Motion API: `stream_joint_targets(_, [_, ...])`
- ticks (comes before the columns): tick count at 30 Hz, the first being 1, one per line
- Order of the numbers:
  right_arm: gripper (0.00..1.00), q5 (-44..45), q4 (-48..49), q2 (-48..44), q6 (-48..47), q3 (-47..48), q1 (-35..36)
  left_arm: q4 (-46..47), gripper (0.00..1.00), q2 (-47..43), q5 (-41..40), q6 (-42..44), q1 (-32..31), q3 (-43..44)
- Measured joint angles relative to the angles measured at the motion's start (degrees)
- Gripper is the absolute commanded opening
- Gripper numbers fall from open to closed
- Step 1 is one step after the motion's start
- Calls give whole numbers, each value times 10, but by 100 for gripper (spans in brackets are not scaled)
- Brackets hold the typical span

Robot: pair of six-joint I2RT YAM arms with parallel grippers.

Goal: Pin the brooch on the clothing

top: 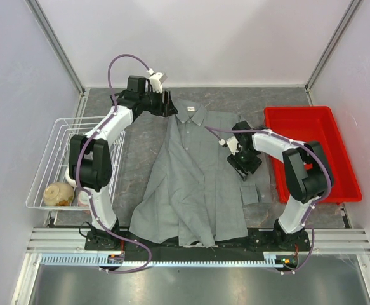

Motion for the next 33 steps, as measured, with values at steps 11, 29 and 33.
stream_joint_targets(11, [0, 34, 5, -13, 10, -2, 1, 22, 59, 20, 27, -21, -6, -5])
stream_joint_targets(29, [0, 12, -46, -181, 11, 341, -188, 2, 64, 107, -6, -35, -146, 38])
stream_joint_targets(33, [0, 58, -61, -179, 11, 333, -221, -12, 63, 112, -29, -43, -169, 37])
